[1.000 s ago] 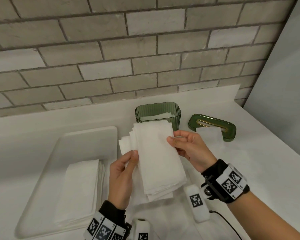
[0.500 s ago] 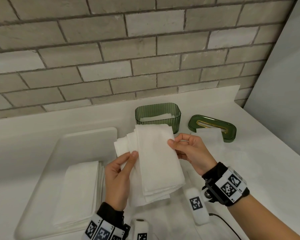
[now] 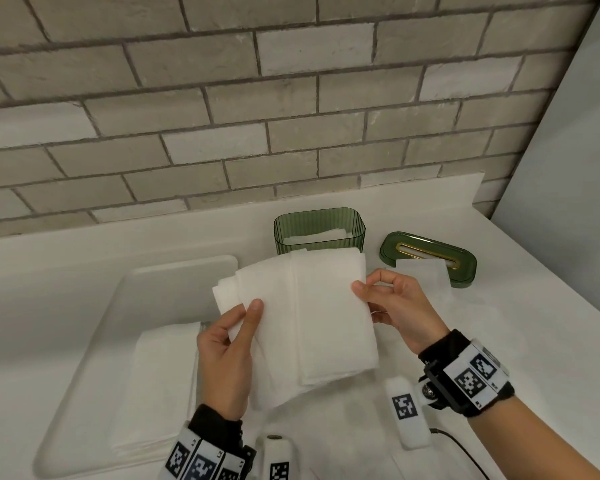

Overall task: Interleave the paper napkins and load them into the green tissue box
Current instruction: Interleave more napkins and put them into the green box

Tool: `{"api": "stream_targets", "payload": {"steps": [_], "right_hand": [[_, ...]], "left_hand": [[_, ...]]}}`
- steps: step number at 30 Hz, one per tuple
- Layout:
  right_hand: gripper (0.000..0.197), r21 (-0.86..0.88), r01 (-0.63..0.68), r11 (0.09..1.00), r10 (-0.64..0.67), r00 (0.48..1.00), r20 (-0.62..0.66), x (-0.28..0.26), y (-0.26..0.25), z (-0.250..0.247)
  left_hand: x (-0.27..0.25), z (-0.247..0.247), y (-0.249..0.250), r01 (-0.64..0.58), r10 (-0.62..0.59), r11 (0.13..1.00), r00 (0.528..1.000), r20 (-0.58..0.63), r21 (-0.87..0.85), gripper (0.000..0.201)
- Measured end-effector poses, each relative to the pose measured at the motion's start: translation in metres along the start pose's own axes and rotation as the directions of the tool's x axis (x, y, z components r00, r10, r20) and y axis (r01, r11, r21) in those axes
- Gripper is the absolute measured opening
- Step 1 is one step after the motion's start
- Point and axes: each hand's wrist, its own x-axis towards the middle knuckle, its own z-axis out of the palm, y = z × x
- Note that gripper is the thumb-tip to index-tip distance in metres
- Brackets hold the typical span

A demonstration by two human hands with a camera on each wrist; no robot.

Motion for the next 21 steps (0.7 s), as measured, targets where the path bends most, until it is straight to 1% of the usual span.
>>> {"api": "stream_targets", "payload": {"steps": [2, 5, 7, 9, 10, 11, 12, 13, 14, 15, 18, 20, 21], "right_hand": [[0.012, -0.056, -0.027, 0.998, 0.026, 0.999, -0.02, 0.0, 0.005, -0.012], [0.014, -0.199, -0.124, 0.972, 0.119, 0.992, -0.035, 0.003, 0.024, -0.033], [0.021, -0.335, -0.186, 0.923, 0.188, 0.982, -0.027, 0.007, 0.039, -0.046], [0.029, -0.498, -0.206, 0.842, 0.227, 0.974, -0.019, 0.01, 0.048, -0.053], [0.031, -0.589, -0.173, 0.79, 0.201, 0.979, -0.018, 0.011, 0.048, -0.054], [0.031, -0.672, -0.109, 0.733, 0.136, 0.991, -0.012, 0.012, 0.046, -0.053], [0.029, -0.725, -0.022, 0.689, 0.044, 0.999, 0.012, 0.011, 0.04, -0.049], [0.028, -0.732, 0.068, 0.677, -0.044, 0.998, 0.051, 0.009, 0.032, -0.042], [0.028, -0.694, 0.14, 0.706, -0.102, 0.99, 0.096, 0.005, 0.022, -0.032], [0.032, -0.632, 0.183, 0.753, -0.121, 0.983, 0.14, 0.001, 0.013, -0.021], [0.048, -0.445, 0.216, 0.869, -0.087, 0.952, 0.293, -0.005, -0.003, 0.013], [0.054, -0.356, 0.218, 0.909, -0.079, 0.927, 0.366, -0.006, 0.001, 0.028], [0.057, -0.339, 0.217, 0.915, -0.075, 0.92, 0.386, -0.006, 0.005, 0.032]], "left_hand": [[0.002, -0.004, 0.002, -0.039, 0.04, 0.999, 0.998, -0.042, 0.016, 0.009], [0.005, -0.008, 0.004, -0.074, 0.076, 0.997, 0.992, -0.1, 0.028, 0.007], [0.007, -0.01, 0.003, -0.093, 0.097, 0.995, 0.99, -0.104, 0.044, 0.011], [0.008, -0.011, -0.001, -0.121, 0.128, 0.99, 0.986, -0.102, 0.075, 0.015], [0.008, -0.01, -0.004, -0.133, 0.141, 0.987, 0.985, -0.094, 0.085, 0.016], [0.008, -0.008, -0.005, -0.142, 0.149, 0.986, 0.985, -0.084, 0.092, 0.018], [0.007, -0.005, -0.007, -0.148, 0.156, 0.984, 0.985, -0.073, 0.096, 0.02], [0.007, -0.002, -0.009, -0.152, 0.158, 0.984, 0.986, -0.06, 0.094, 0.021], [0.007, 0.002, -0.011, -0.153, 0.157, 0.984, 0.987, -0.044, 0.088, 0.021], [0.007, 0.006, -0.013, -0.147, 0.149, 0.986, 0.988, -0.026, 0.081, 0.021], [0.008, 0.02, -0.019, -0.115, 0.115, 0.991, 0.993, 0.004, 0.075, 0.02], [0.007, 0.028, -0.021, -0.079, 0.078, 0.996, 0.997, 0.012, 0.037, 0.023], [0.006, 0.032, -0.022, -0.062, 0.062, 0.998, 0.998, 0.014, 0.016, 0.026]]}}
